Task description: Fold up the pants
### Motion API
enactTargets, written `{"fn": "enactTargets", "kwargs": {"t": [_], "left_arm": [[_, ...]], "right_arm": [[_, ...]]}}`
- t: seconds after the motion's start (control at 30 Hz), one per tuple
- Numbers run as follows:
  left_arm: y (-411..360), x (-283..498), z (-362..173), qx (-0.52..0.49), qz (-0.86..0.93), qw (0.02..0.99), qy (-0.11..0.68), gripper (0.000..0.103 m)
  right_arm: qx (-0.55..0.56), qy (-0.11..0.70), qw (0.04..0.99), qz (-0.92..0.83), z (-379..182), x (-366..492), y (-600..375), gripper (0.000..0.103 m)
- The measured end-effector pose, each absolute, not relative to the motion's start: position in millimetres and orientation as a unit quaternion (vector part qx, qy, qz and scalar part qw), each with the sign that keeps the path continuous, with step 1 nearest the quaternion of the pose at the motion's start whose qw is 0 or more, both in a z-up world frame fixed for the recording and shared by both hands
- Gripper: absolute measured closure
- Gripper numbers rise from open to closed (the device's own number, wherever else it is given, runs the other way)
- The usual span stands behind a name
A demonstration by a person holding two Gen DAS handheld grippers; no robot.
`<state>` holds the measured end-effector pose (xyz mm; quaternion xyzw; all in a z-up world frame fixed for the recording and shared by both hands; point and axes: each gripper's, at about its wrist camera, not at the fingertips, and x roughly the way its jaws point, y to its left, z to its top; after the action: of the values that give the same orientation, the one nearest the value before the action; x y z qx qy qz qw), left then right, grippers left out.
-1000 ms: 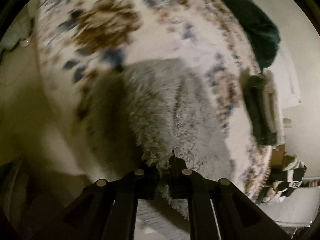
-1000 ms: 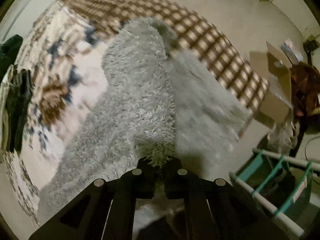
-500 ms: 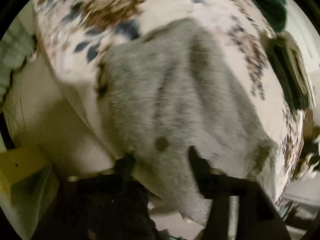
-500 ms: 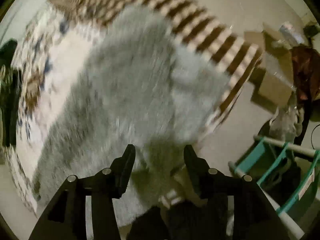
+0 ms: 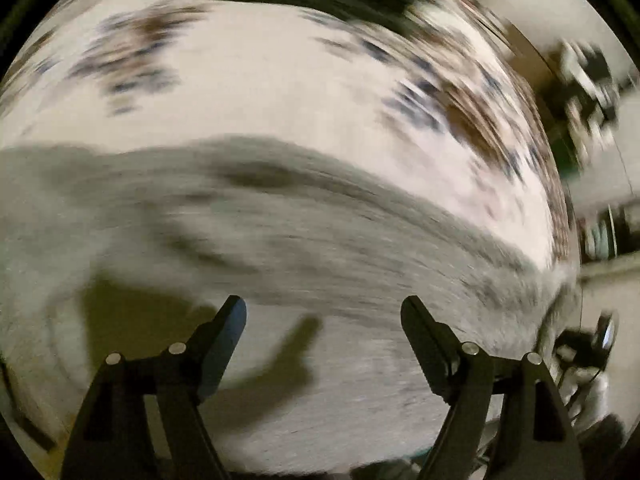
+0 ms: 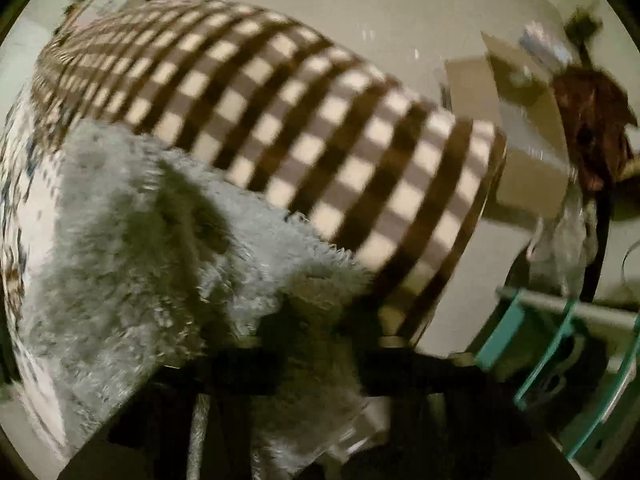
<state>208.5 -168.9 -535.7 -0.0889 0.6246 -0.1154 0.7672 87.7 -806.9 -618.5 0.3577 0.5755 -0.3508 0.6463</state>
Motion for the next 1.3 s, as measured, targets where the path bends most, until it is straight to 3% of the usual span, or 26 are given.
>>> {"fn": "enactTargets", "kwargs": {"t": [0.13, 0.23, 0.33, 0.37, 0.4, 0.5, 0.53, 0.57, 0.6, 0.63, 0.73, 0.77, 0.8, 0.83, 1.07, 1.1, 1.23, 1.3], "left_arm": [[-234, 203, -558, -0.028, -0.16, 0.751, 0.64, 0.024], [-258, 200, -576, 0.01, -0.173, 0.741, 0.649, 0.024], [-263, 201, -588, 0.024, -0.17, 0.729, 0.662, 0.024], [-263, 203, -592, 0.027, -0.168, 0.727, 0.665, 0.024], [-262, 204, -593, 0.029, -0.168, 0.727, 0.665, 0.024], [-261, 208, -601, 0.037, -0.168, 0.726, 0.666, 0.022], [-265, 209, -603, 0.036, -0.171, 0.725, 0.666, 0.013], [-270, 209, -605, 0.036, -0.18, 0.722, 0.667, 0.002], [-277, 209, -608, 0.042, -0.186, 0.719, 0.668, 0.0], [-284, 209, -612, 0.059, -0.183, 0.718, 0.669, 0.0], [-296, 208, -617, 0.092, -0.171, 0.716, 0.671, 0.0], [-298, 208, -618, 0.092, -0.169, 0.715, 0.672, 0.0], [-303, 210, -619, 0.089, -0.168, 0.715, 0.673, 0.0], [-309, 212, -622, 0.083, -0.166, 0.714, 0.675, 0.0], [-297, 217, -623, 0.067, -0.157, 0.732, 0.66, 0.0], [-298, 218, -621, 0.068, -0.157, 0.732, 0.659, 0.0], [-312, 209, -612, 0.066, -0.159, 0.729, 0.662, 0.0], [-308, 203, -600, 0.06, -0.155, 0.738, 0.655, 0.0]], "right_arm": [[0.325, 0.534, 0.668, -0.403, -589, 66, -816, 0.095], [0.402, 0.583, 0.611, -0.354, -628, 49, -833, 0.092], [0.418, 0.568, 0.624, -0.338, -611, 42, -832, 0.068], [0.416, 0.552, 0.641, -0.333, -595, 42, -825, 0.048], [0.421, 0.536, 0.657, -0.323, -582, 43, -818, 0.035], [0.421, 0.519, 0.695, -0.264, -558, 62, -781, 0.033], [0.413, 0.523, 0.705, -0.242, -555, 73, -768, 0.032], [0.401, 0.526, 0.717, -0.219, -554, 86, -753, 0.025], [0.376, 0.535, 0.729, -0.204, -554, 103, -734, 0.016], [0.351, 0.545, 0.736, -0.193, -559, 113, -723, 0.015], [0.279, 0.595, 0.729, -0.19, -576, 146, -698, 0.016], [0.262, 0.603, 0.725, -0.204, -578, 148, -697, 0.037], [0.26, 0.598, 0.721, -0.234, -577, 141, -703, 0.08], [0.273, 0.591, 0.71, -0.269, -577, 128, -714, 0.087], [0.406, 0.575, 0.602, -0.377, -597, 26, -798, 0.084], [0.411, 0.569, 0.602, -0.382, -590, 17, -801, 0.075], [0.433, 0.517, 0.644, -0.361, -543, 27, -781, 0.068], [0.459, 0.503, 0.665, -0.306, -532, 53, -755, 0.049]]}}
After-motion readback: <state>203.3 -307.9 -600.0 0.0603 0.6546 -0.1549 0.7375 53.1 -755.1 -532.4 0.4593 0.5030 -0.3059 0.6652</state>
